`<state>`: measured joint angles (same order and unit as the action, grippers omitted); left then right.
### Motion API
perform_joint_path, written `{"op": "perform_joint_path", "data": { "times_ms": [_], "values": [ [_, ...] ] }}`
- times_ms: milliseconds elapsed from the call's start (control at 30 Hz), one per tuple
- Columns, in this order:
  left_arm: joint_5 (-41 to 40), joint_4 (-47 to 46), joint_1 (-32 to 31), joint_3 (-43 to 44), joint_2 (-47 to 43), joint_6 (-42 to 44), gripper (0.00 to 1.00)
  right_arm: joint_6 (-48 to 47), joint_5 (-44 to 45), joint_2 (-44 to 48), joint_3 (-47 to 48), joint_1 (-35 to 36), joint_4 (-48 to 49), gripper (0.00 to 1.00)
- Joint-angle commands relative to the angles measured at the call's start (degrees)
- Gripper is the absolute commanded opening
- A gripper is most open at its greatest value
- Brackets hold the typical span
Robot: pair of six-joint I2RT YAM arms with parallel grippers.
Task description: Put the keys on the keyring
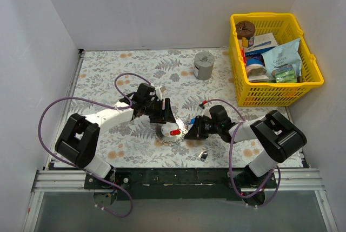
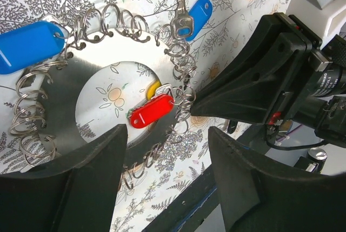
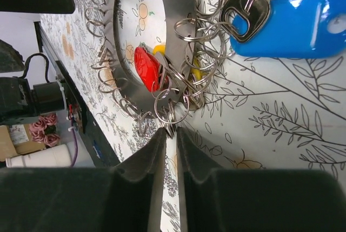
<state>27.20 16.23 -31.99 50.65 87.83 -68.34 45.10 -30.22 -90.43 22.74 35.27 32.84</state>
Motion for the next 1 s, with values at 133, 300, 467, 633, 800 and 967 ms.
{"op": "perform_joint_path", "data": {
  "times_ms": [133,300,467,633,800,967],
  "values": [
    [-0.39,-0.41,0.35,-0.73,-3.02,0.92,0.61,-0.54,0.33,0.78,1.08,-0.28,1.79,0.03],
    [-0.83,-0.32,0.35,-0.38,-3.54,1.1,0.61,-3.52,0.16,4.29,1.69,-0.2,0.13,0.01],
    [-1.71,0.47,0.26,0.32,-4.42,1.71,0.61,-8.18,0.25,8.24,3.89,-0.2,-4.18,0.01],
    [-1.89,0.56,0.26,0.76,-5.39,1.89,0.61,-13.98,-0.63,11.85,5.21,-0.2,-7.43,0.01],
    [-1.28,0.03,0.35,1.03,-6.36,2.24,0.61,-18.98,-2.65,15.81,4.77,-0.11,-8.41,0.01],
    [2.41,-1.46,0.35,1.64,-8.9,3.38,0.61,-23.74,-6.95,18.27,6.26,-0.2,-11.91,0.01]
  ]
}}
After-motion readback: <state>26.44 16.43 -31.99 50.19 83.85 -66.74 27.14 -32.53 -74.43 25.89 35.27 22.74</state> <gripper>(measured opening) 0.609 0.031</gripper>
